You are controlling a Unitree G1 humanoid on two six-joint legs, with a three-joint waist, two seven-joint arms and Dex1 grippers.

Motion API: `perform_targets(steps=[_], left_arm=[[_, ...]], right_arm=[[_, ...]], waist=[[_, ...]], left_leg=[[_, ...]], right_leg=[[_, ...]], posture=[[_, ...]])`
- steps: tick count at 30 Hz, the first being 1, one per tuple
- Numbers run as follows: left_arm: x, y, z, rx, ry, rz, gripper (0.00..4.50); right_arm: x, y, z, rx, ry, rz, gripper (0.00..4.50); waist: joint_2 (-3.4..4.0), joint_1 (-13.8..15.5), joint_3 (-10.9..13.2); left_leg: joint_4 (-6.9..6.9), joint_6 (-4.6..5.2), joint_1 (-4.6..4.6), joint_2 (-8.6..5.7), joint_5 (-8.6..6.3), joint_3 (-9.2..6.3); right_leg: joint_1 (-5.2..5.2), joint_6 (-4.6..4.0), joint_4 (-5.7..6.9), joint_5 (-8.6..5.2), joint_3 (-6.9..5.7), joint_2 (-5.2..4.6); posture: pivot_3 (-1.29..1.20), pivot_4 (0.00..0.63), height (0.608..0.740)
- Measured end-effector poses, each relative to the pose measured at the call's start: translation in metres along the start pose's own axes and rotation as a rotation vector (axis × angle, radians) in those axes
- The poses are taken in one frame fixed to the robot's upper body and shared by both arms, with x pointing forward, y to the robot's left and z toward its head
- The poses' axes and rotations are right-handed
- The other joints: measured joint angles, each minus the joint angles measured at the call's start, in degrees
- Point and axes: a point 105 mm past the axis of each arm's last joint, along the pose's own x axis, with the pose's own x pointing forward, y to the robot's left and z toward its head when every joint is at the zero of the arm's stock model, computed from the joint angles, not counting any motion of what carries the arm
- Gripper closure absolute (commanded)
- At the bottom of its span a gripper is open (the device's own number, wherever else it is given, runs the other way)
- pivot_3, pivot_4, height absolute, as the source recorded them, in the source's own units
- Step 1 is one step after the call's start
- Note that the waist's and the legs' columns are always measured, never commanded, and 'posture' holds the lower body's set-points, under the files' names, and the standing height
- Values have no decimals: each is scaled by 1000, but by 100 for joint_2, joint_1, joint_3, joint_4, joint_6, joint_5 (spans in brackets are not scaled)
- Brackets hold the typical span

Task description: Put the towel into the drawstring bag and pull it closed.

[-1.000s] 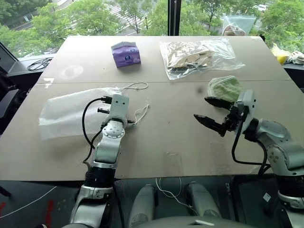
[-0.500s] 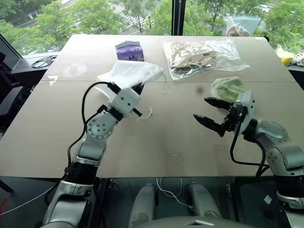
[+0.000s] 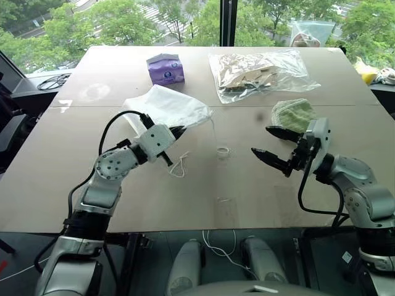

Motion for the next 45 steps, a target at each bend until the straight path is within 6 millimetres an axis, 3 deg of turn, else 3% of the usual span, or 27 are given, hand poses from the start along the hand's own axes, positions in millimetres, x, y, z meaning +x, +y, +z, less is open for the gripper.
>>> perform_targets(steps=[4,8,13,15,24,33,45], left_arm=[[-3,-4,-6,196,8,20,1754],[-12,-3,-9,311,1,161,29],[-13,-30,-19,270,32,218,29],[-10,-32,-18,257,42,251,29],[3,-27,-19,175,99,347,29],[0,-21,-30,117,174,408,29],[-6,7,-27,257,185,527,29]], right_arm=[[0,0,-2,4,-3,-13,0],[-3,3,-7,20,3,-28,0],[-4,5,-6,13,-1,-30,0],[-4,5,-6,12,-1,-32,0],[-4,6,-7,16,0,-34,0],[-4,6,-7,16,0,-36,0],[-5,5,-8,20,4,-48,0]], waist=[[0,13,0],[0,9,0],[0,15,-1],[0,31,-1],[0,17,-1],[0,12,-1],[0,13,-1]], left_leg=[[-4,0,-3,0,0,-1],[-5,0,-2,0,0,2],[-2,0,1,0,0,4],[-1,0,0,0,0,2],[-1,0,2,0,0,2],[-1,0,1,0,0,1],[-1,0,1,-1,0,2]], right_leg=[[-3,-5,-1,10,-1,-1],[-3,-3,-1,11,-1,-6],[-2,-1,2,11,-2,-7],[-2,-1,3,11,-5,-7],[-2,-2,4,12,-4,-5],[-2,-2,4,11,-4,-6],[-2,-2,4,12,-4,-6]], posture=[[0,150,740],[0,150,740],[0,150,740],[0,150,740],[0,150,740],[0,150,740],[0,150,740]])
